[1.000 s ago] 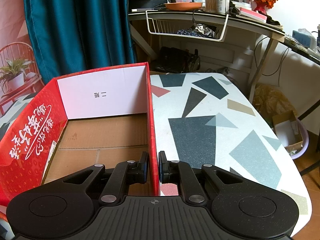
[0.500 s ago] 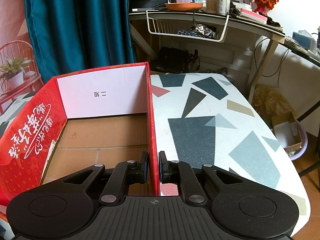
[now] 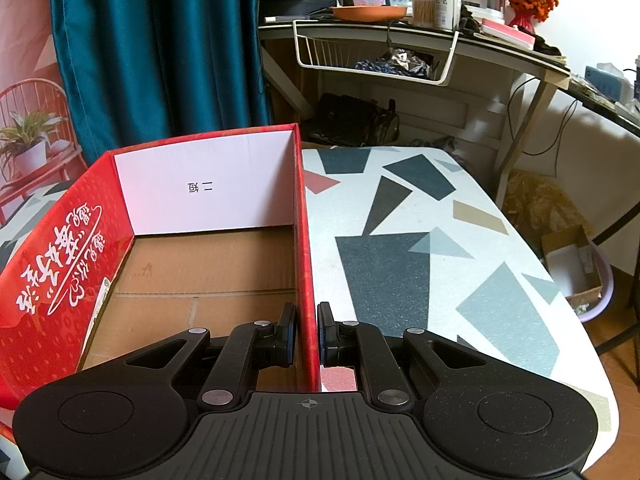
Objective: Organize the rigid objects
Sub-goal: 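Lift the dark red lipstick tube with the left tool, then carry the lipstick into the red box and open the left tool, then move the left tool back over the clear plastic case, then grasp the clear blue-labelled plastic case with the left tool and lift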
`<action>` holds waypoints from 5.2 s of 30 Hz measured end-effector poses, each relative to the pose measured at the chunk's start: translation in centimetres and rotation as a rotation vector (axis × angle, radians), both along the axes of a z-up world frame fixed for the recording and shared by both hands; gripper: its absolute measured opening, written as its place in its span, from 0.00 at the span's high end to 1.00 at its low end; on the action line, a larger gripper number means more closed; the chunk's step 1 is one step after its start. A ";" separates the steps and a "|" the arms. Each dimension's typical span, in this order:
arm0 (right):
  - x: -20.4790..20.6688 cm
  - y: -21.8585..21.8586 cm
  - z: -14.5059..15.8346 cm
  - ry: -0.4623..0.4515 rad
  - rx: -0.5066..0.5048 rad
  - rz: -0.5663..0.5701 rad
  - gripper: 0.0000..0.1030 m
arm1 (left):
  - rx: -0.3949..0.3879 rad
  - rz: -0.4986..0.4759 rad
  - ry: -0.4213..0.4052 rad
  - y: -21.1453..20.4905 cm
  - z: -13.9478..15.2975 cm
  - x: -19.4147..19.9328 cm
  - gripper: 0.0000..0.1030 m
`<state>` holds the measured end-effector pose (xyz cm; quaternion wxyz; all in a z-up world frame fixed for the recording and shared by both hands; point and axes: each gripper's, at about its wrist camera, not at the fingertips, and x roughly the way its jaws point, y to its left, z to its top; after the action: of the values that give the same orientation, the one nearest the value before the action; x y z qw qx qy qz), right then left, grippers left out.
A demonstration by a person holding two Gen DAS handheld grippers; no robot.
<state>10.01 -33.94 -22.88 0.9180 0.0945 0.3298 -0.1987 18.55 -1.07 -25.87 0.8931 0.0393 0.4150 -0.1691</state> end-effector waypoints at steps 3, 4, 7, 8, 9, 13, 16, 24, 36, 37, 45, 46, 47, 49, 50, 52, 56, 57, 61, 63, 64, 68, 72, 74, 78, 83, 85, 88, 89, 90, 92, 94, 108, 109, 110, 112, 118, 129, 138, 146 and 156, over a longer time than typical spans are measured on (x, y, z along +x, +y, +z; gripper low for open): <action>0.1 0.0 0.1 0.001 -0.004 0.000 0.90 | -0.011 0.000 -0.005 -0.1 -0.1 0.4 0.77; 0.0 0.0 0.1 0.001 -0.004 0.001 0.90 | -0.011 -0.001 -0.010 -0.2 -0.1 0.5 0.77; 0.0 0.0 0.1 0.001 -0.003 0.001 0.90 | -0.008 -0.003 -0.025 -0.4 -0.3 1.0 0.77; 0.0 0.0 0.1 0.000 -0.002 0.000 0.90 | -0.012 0.000 -0.028 -0.5 -0.3 1.2 0.77; 0.1 0.1 0.1 0.001 -0.002 -0.001 0.90 | -0.019 0.004 -0.032 -0.5 -0.4 1.4 0.77; 0.0 0.0 0.1 0.004 -0.002 0.001 0.90 | -0.023 -0.001 -0.018 -0.3 -0.2 1.1 0.76; 0.2 0.1 0.1 0.004 0.001 0.001 0.90 | -0.016 -0.017 -0.005 -0.1 -0.1 0.4 0.76; 0.2 0.1 0.1 0.002 0.002 0.000 0.90 | -0.021 0.007 0.005 0.7 -0.1 -0.5 0.76; 0.3 0.4 0.1 0.005 -0.012 0.024 0.91 | -0.058 0.052 -0.030 1.5 0.5 -0.2 0.77; 0.3 0.4 0.1 0.005 -0.014 0.028 0.91 | -0.059 0.052 -0.039 1.5 0.7 -0.2 0.77; 0.4 0.5 0.1 0.011 -0.020 0.039 0.91 | -0.082 0.037 -0.073 1.1 1.6 -0.1 0.77; 0.4 0.5 0.1 0.011 -0.019 0.039 0.91 | -0.083 0.038 -0.070 1.2 1.5 -0.1 0.77; 0.4 0.5 0.1 0.011 -0.019 0.039 0.91 | -0.085 0.041 -0.067 1.2 1.5 -0.1 0.77; 0.4 0.5 0.1 0.012 -0.020 0.038 0.91 | -0.092 0.045 -0.064 1.4 1.6 0.0 0.77; 0.4 0.5 0.1 0.013 -0.020 0.038 0.91 | -0.094 0.043 -0.068 1.4 1.8 0.1 0.77; 0.4 0.5 0.1 0.014 -0.020 0.037 0.91 | -0.095 0.036 -0.078 1.3 2.4 0.4 0.77; 0.4 0.4 0.1 0.018 -0.017 0.039 0.91 | -0.103 0.003 -0.123 0.5 4.8 1.7 0.77; 0.5 0.4 0.1 0.019 -0.016 0.040 0.91 | -0.103 -0.015 -0.147 0.1 5.7 2.2 0.77; 0.5 0.4 0.2 0.020 -0.016 0.041 0.91 | -0.105 -0.087 -0.239 -2.4 8.8 4.2 0.77; 0.5 0.4 0.2 0.022 -0.016 0.041 0.91 | -0.116 -0.131 -0.276 -4.0 10.3 5.2 0.77; 0.5 0.4 0.2 0.021 -0.015 0.041 0.91 | -0.117 -0.155 -0.287 -5.0 10.7 5.5 0.77; 0.5 0.4 0.2 0.023 -0.015 0.040 0.91 | -0.092 -0.266 -0.324 -9.0 11.5 6.2 0.77; 0.5 0.4 0.2 0.022 -0.014 0.041 0.91 | -0.052 -0.346 -0.287 -12.6 10.3 6.9 0.77; 0.5 0.4 0.2 0.022 -0.015 0.041 0.91 | -0.023 -0.374 -0.270 -13.8 9.5 7.0 0.77; 0.6 0.4 0.1 0.021 -0.013 0.042 0.91 | 0.028 -0.408 -0.232 -15.2 7.9 7.3 0.77; 0.5 0.4 0.1 0.018 -0.010 0.042 0.91 | 0.058 -0.423 -0.186 -15.1 6.3 7.8 0.77; 0.5 0.4 0.1 0.018 -0.008 0.041 0.91 | 0.052 -0.421 -0.174 -14.9 6.0 8.2 0.77; 0.4 0.3 0.1 0.018 -0.008 0.041 0.91 | 0.033 -0.424 -0.180 -14.6 6.2 8.3 0.77; 0.4 0.3 0.1 0.018 -0.006 0.040 0.91 | 0.023 -0.432 -0.176 -14.6 6.2 8.3 0.76; 0.4 0.3 0.1 0.018 -0.007 0.040 0.91 | 0.021 -0.435 -0.177 -14.6 6.2 8.3 0.76; 0.4 0.3 0.1 0.019 -0.007 0.040 0.91 | 0.024 -0.432 -0.189 -14.4 6.4 8.3 0.76; 0.5 0.3 0.1 0.019 -0.007 0.039 0.91 | 0.014 -0.425 -0.199 -14.0 6.7 8.2 0.76; 0.4 0.3 0.0 0.019 -0.009 0.039 0.91 | -0.096 -0.248 -0.251 -3.9 10.1 7.4 0.52; 0.4 0.3 0.1 0.019 -0.009 0.039 0.91 | -0.095 -0.221 -0.246 -2.9 9.9 7.2 0.47; 0.4 0.3 0.1 0.019 -0.009 0.039 0.91 | -0.093 -0.192 -0.237 -1.9 9.7 7.0 0.41; 0.4 0.3 0.0 0.017 -0.007 0.037 0.91 | -0.096 -0.132 -0.207 0.0 9.0 6.4 0.30; 0.3 0.3 0.1 0.019 -0.011 0.038 0.91 | -0.064 -0.044 -0.095 3.4 5.5 4.4 0.27; 0.3 0.3 0.2 0.021 -0.010 0.039 0.91 | -0.019 0.036 -0.049 5.2 1.5 1.3 0.13; 0.5 0.6 0.2 0.027 -0.019 0.036 0.91 | -0.021 0.067 -0.041 5.4 0.2 1.1 0.20; 0.4 0.7 0.2 0.029 -0.025 0.037 0.91 | -0.014 0.097 -0.063 5.5 -0.6 1.6 0.40; 0.1 1.3 -0.1 0.000 -0.049 0.004 0.90 | -0.023 0.126 -0.095 5.0 -0.9 1.9 0.44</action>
<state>10.07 -32.69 -22.97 0.9204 0.0714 0.3252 -0.2047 20.47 3.98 -26.79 0.9211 0.0110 0.3718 -0.1151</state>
